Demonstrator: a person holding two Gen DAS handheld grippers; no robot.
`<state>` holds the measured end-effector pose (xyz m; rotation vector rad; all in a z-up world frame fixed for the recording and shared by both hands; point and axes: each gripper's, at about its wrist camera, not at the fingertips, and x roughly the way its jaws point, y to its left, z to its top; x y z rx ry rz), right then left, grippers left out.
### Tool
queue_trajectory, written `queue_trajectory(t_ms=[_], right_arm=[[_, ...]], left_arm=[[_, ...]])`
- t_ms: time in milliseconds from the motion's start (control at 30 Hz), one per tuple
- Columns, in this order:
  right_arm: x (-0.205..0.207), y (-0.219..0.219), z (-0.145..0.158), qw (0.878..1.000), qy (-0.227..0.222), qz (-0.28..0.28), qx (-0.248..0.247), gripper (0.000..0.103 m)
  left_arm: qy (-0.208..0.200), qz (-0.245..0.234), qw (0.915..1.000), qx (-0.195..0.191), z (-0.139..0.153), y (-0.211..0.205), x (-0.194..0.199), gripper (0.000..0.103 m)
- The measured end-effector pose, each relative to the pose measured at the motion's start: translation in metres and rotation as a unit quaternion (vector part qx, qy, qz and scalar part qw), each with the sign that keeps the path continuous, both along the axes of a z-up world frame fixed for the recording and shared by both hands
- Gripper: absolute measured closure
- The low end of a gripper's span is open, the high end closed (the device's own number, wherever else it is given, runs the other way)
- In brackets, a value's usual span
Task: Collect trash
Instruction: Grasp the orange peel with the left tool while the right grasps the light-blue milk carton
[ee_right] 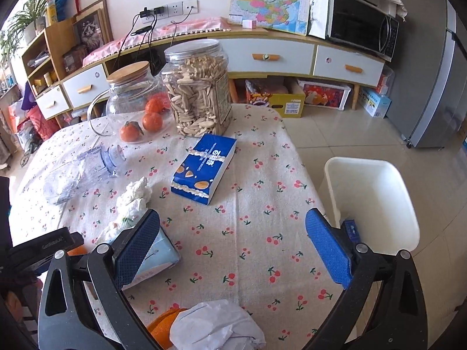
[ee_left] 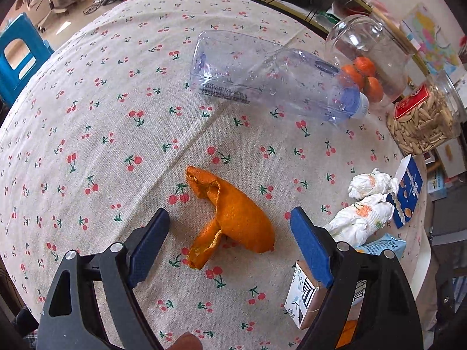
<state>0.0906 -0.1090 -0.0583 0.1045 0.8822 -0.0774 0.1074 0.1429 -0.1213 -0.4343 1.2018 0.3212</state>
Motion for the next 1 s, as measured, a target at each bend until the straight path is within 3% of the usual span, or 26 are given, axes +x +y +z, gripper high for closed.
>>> queue_trajectory(t_ms=[100,133,167,233,400,533,667,700,800,1000], right_arm=[[0.002,0.007,-0.007,0.999,0.026,0.013,0.022,0.007],[0.003,0.009,-0.009,0.999,0.035,0.016,0.03,0.007],[0.004,0.012,-0.011,0.998,0.043,0.019,0.038,0.007],[0.007,0.018,-0.016,0.996,0.06,0.025,0.058,0.007],[0.018,0.037,-0.038,0.982,0.13,0.035,0.133,0.007],[0.029,0.054,-0.051,0.972,0.165,0.022,0.163,0.007],[0.03,0.066,-0.059,0.976,0.159,0.019,0.144,0.008],[0.029,0.067,-0.059,0.978,0.156,0.02,0.139,0.011],[0.026,0.067,-0.054,0.981,0.141,0.032,0.129,0.037],[0.017,0.061,-0.031,0.982,0.102,0.051,0.149,0.04]], left_arm=[[-0.005,-0.008,0.9998,0.015,-0.001,-0.001,-0.001,0.029],[-0.008,-0.011,0.9998,0.013,-0.001,-0.001,-0.001,0.037],[-0.01,-0.017,0.9998,0.009,-0.001,0.0,0.0,0.052],[-0.012,-0.033,0.9994,0.001,-0.001,0.0,0.001,0.064],[-0.034,-0.059,0.9976,0.015,0.013,-0.002,-0.004,0.081],[-0.064,-0.073,0.9946,0.037,0.034,0.001,-0.017,0.082],[-0.08,-0.077,0.9928,0.045,0.044,0.006,-0.022,0.082],[-0.081,-0.079,0.9924,0.047,0.046,0.007,-0.024,0.082],[-0.087,-0.081,0.9914,0.055,0.049,0.008,-0.028,0.082],[-0.1,-0.073,0.9912,0.048,0.059,0.015,-0.026,0.082]])
